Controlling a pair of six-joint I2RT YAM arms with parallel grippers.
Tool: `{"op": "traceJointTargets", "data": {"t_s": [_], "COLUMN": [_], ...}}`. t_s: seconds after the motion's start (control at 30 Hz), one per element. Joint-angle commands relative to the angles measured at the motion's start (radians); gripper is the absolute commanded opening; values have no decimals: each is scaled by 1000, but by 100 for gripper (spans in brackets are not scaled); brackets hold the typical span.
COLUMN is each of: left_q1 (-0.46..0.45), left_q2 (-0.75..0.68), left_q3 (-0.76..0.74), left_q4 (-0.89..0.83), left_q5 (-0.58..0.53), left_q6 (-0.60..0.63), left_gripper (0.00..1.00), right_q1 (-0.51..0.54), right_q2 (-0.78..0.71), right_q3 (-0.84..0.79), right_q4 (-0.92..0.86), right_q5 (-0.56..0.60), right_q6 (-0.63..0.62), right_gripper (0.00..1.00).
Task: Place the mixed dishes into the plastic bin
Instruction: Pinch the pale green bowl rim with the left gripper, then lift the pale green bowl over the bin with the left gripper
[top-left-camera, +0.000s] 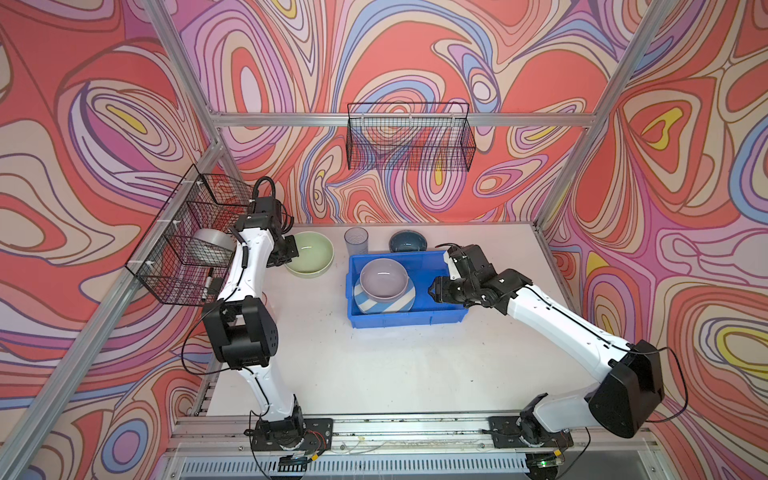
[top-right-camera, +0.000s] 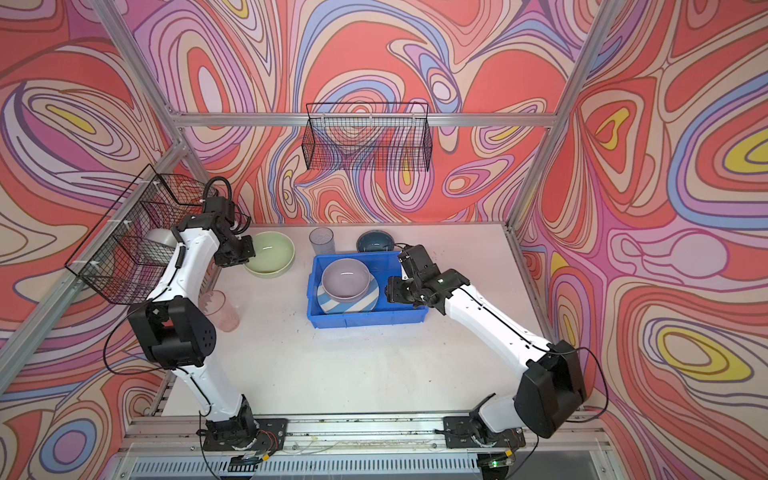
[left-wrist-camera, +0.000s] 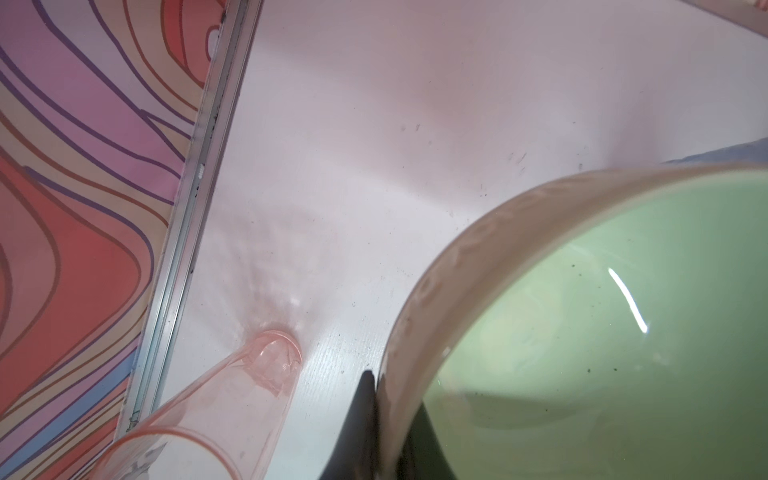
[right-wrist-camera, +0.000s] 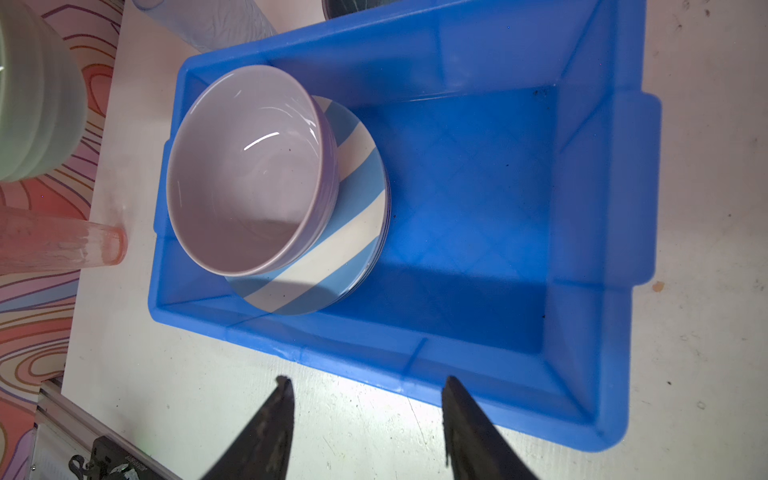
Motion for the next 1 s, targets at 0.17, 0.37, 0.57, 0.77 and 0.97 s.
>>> {"op": "traceJointTargets", "data": {"t_s": [0.17, 0.37, 0.57, 0.77, 0.97], "left_q1": [-69, -141, -222, -289, -357], "left_q2": [-75, -42, -53, -36, -3], "left_q3": [158, 262, 243, 224, 206], "left_q4": [-108, -193, -145, -119, -100], "left_q5": [154, 260, 346, 351, 302], "left_q6": [58, 89, 95, 79, 80], "left_gripper": [0, 0, 0, 0, 0], "right_q1": [7, 7, 7, 7, 7], "right_q2": [-36, -55, -71, -84, -93], "right_q3": [-4, -7, -10, -7, 0], "right_q4": [4, -12, -28, -30, -48], "right_q5": [16, 28, 38, 47, 56], "right_q6": [15, 16, 21, 32, 29], "right_gripper": [58, 58, 58, 58, 58]}}
